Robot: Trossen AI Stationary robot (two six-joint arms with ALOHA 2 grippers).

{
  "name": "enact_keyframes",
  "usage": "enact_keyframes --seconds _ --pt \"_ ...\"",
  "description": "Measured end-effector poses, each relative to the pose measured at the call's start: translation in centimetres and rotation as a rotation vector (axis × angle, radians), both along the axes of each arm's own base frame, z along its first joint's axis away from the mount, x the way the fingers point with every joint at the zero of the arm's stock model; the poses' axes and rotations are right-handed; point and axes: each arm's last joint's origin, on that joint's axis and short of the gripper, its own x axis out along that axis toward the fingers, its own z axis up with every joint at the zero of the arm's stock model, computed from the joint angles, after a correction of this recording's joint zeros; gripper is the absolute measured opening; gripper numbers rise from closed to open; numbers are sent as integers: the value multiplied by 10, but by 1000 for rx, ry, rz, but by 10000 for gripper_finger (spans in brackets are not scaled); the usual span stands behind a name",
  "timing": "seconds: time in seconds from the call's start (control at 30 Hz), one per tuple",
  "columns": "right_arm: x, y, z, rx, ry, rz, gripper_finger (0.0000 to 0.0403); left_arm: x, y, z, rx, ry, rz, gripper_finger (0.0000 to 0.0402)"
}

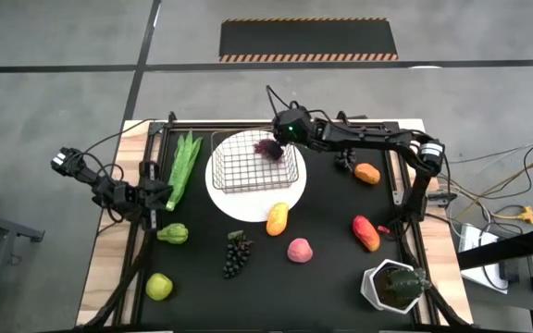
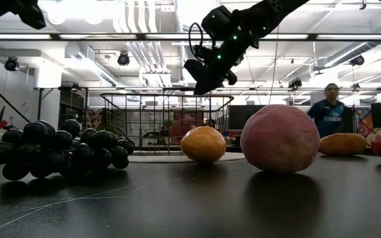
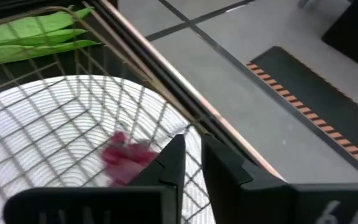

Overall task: Build produce basket
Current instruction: Put the green leaf lettuce into the gold wire basket

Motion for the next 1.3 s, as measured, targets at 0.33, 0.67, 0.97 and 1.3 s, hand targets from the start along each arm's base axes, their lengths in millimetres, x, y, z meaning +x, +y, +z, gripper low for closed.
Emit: enact_keyframes --seconds 0.33,0.67,0.97,1.3 --pt "-11 9 20 -11 7 21 125 0 0 0 -11 4 2 8" --pt "-36 74 57 91 0 328 138 0 0 0 -55 3 -26 8" --pt "-60 149 47 9 -28 617 116 9 2 -5 -309 109 90 8" --pt "-86 168 28 -128 -142 728 102 25 3 19 -608 204 498 8"
